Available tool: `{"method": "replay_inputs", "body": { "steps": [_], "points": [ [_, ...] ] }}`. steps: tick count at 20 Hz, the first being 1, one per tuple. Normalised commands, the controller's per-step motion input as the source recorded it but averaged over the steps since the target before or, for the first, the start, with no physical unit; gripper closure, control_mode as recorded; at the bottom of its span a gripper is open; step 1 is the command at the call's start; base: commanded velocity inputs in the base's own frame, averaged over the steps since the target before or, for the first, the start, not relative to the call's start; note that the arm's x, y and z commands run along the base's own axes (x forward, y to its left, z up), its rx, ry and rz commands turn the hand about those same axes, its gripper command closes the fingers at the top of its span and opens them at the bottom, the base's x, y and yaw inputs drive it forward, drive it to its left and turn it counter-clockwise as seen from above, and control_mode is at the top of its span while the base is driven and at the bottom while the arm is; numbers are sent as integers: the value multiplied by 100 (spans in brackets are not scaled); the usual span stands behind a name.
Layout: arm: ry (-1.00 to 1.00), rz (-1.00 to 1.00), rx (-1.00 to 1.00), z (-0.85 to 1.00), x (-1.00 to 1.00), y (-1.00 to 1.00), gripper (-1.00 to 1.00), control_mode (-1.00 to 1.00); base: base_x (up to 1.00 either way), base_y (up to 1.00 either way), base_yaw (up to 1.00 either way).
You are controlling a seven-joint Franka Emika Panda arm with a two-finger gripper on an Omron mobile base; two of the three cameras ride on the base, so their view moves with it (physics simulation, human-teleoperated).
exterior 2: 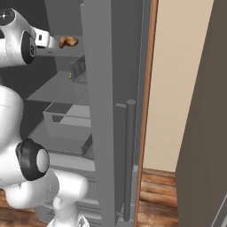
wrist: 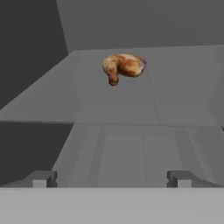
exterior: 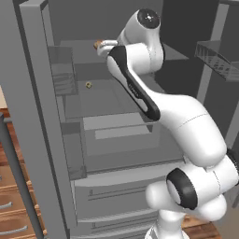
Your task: Take the chicken drumstick from the fridge and place it on the digital scale on the counter by the fridge. Wait a few seconds for a reading, then move it to the plate on the dining counter.
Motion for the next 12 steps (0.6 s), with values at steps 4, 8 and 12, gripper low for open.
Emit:
{"method": "replay_inputs", "body": {
  "steps": [4, 8, 12],
  "points": [
    [2, 12, 0, -1, 76, 0, -100, -100, 0, 0, 0],
    [14, 23, 0, -11, 59, 0, -100, -100, 0, 0, 0],
    [9, 12, 0, -1, 25, 0, -100, -100, 0, 0, 0]
  ]
}}
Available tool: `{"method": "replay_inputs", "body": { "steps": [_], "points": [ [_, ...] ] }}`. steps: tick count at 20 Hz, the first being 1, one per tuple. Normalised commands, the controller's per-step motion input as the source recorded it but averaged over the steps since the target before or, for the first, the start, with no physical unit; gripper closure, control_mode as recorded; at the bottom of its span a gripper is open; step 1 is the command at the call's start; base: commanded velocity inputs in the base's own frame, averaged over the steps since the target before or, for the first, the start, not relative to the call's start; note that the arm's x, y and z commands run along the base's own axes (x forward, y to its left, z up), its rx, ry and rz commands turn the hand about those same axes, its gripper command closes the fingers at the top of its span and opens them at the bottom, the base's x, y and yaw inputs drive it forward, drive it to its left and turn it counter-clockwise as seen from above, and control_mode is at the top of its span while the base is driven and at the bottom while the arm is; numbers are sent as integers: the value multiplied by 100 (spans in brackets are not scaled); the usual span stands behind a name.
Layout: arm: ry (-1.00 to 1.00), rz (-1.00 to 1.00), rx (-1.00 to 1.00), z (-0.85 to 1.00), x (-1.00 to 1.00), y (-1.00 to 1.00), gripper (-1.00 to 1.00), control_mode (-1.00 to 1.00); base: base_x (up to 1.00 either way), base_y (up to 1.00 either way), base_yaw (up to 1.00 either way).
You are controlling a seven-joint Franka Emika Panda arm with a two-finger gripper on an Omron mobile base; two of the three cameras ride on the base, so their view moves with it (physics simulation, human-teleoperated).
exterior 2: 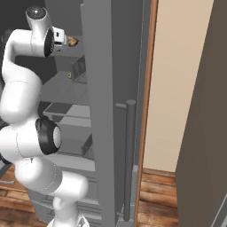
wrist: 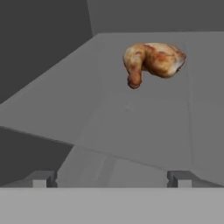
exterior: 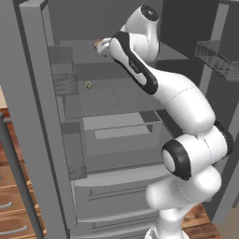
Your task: Take the chicken drumstick from the fridge and place it on the digital scale on the counter by the fridge. Wait a few seconds for a reading, then move it to the plate on the dining counter.
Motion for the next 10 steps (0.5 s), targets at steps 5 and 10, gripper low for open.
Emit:
{"method": "replay_inputs", "body": {
  "steps": [5, 10],
  "points": [
    [4, 1, -1, -1, 7, 0, -100, -100, 0, 0, 0],
    [6, 0, -5, -6, 25, 0, -100, -100, 0, 0, 0]
  ]
}}
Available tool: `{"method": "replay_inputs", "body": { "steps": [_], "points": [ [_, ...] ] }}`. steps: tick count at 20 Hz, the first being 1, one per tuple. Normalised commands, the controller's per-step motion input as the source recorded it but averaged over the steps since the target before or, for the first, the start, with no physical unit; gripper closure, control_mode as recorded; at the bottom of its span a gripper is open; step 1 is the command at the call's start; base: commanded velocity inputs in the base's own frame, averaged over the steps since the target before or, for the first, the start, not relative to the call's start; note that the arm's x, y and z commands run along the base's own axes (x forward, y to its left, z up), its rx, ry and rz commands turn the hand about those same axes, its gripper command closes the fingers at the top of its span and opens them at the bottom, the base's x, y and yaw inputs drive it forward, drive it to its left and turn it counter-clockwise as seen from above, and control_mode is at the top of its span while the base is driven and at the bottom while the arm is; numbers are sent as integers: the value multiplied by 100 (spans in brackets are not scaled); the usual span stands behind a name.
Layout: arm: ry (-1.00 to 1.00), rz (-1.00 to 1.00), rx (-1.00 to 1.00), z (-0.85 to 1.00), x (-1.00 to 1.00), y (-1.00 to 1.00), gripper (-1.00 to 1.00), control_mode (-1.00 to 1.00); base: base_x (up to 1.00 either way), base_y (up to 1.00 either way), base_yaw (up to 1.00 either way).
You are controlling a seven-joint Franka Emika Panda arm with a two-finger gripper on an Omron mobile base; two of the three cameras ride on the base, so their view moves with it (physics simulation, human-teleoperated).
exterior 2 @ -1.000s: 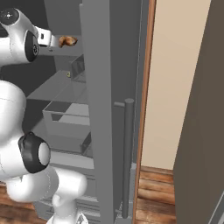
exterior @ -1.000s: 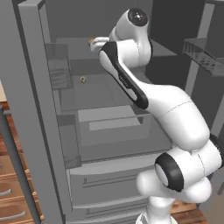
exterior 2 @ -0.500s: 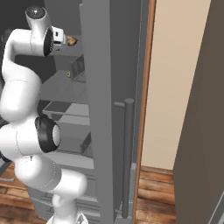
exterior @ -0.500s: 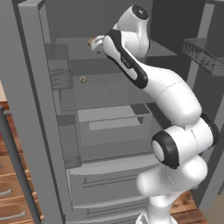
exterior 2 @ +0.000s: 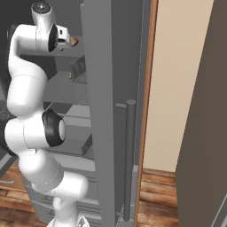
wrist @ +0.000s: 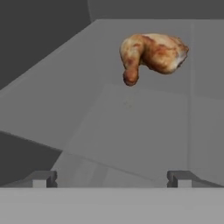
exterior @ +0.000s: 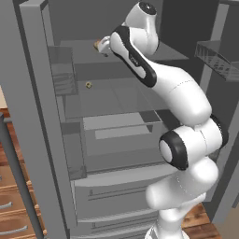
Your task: Take the chicken drumstick from the fridge and place it on the digital scale on the counter by the fridge. Wait a few seconds for a reading, then move it to the plate on the dining counter.
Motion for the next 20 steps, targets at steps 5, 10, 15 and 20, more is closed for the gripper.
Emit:
{"method": "replay_inputs", "body": {
  "steps": [5, 10, 15, 20],
  "points": [
    [0, 0, -3, -13, 34, 2, -100, -100, 0, 0, 0],
    [-4, -1, -1, 0, 16, 14, -100, -100, 0, 0, 0],
    [-3, -3, -1, -5, 18, 20, -100, -100, 0, 0, 0],
    [0, -4, -3, -6, 28, 6, -100, -100, 0, 0, 0]
  ]
}}
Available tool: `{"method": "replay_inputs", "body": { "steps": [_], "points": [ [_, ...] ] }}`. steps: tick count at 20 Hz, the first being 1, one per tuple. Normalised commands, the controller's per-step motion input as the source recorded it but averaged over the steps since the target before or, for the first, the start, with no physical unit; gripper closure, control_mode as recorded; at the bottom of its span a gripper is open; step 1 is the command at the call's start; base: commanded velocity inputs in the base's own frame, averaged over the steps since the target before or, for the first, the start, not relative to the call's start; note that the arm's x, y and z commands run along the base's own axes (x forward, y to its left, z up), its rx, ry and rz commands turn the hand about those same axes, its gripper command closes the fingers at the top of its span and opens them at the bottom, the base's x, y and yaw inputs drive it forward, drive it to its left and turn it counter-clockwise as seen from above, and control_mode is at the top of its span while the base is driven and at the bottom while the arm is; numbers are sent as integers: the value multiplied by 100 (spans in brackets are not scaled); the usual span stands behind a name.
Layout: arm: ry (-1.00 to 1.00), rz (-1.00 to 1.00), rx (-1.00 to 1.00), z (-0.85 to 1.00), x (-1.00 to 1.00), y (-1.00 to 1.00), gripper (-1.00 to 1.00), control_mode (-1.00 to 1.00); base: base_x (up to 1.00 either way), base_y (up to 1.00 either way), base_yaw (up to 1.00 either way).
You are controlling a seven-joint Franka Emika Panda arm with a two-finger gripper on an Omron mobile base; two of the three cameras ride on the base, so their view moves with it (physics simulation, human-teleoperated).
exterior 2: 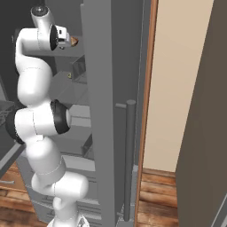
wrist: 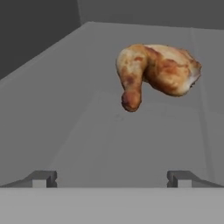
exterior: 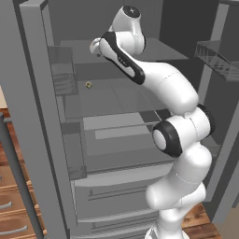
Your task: Take the chicken drumstick from the fridge and place it on the digital scale on the counter by the fridge. Wait a few seconds for a reading, then move it to the plate on the dining counter.
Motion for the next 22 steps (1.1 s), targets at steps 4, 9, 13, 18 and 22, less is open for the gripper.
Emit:
{"method": "replay_inputs", "body": {
  "steps": [4, 9, 13, 18, 22],
  "points": [
    [0, -4, -2, -7, 21, 0, -100, -100, 0, 0, 0],
    [1, -1, -2, -16, 29, 0, -100, -100, 0, 0, 0],
    [1, 0, -1, -26, 35, 0, -100, -100, 0, 0, 0],
    [0, 0, 0, -12, 38, 0, -100, -100, 0, 0, 0],
    [0, 0, 0, -6, 36, 0, -100, -100, 0, 0, 0]
  ]
}}
